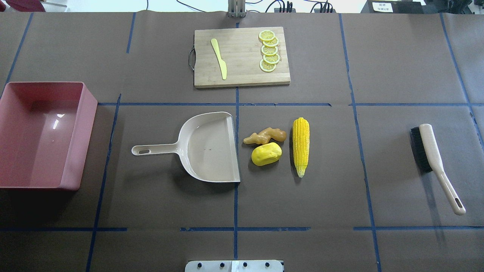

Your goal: Sweep and dump trash into bin

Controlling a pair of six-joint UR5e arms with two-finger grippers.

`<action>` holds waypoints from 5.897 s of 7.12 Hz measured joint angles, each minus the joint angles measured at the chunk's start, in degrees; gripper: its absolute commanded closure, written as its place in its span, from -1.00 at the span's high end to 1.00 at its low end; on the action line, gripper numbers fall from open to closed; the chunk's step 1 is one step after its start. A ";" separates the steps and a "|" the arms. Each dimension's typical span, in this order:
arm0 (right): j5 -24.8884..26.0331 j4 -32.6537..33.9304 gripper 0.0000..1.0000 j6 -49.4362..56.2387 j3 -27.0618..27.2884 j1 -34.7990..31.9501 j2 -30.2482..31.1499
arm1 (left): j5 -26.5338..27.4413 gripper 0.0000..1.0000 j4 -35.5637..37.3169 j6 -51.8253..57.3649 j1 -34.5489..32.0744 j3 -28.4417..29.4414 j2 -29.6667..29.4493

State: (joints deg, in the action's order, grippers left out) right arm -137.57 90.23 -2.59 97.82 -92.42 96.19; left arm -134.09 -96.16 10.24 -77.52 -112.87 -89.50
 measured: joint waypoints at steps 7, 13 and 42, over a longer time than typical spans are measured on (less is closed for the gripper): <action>-1.83 -1.32 0.98 -7.03 4.21 6.03 -0.54 | -1.89 1.00 -0.25 -1.21 18.93 -1.56 -15.44; 8.58 -23.72 0.99 -51.02 14.45 31.38 7.87 | 1.06 1.00 -0.02 2.93 24.43 -0.19 -20.14; 5.91 -18.13 -1.00 -54.52 18.13 41.70 3.67 | 12.55 0.96 -1.97 11.82 41.17 11.11 -25.41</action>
State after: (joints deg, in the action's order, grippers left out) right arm -131.66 72.10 -57.11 115.96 -50.72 99.86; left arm -121.55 -98.13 22.06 -36.36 -101.75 -114.91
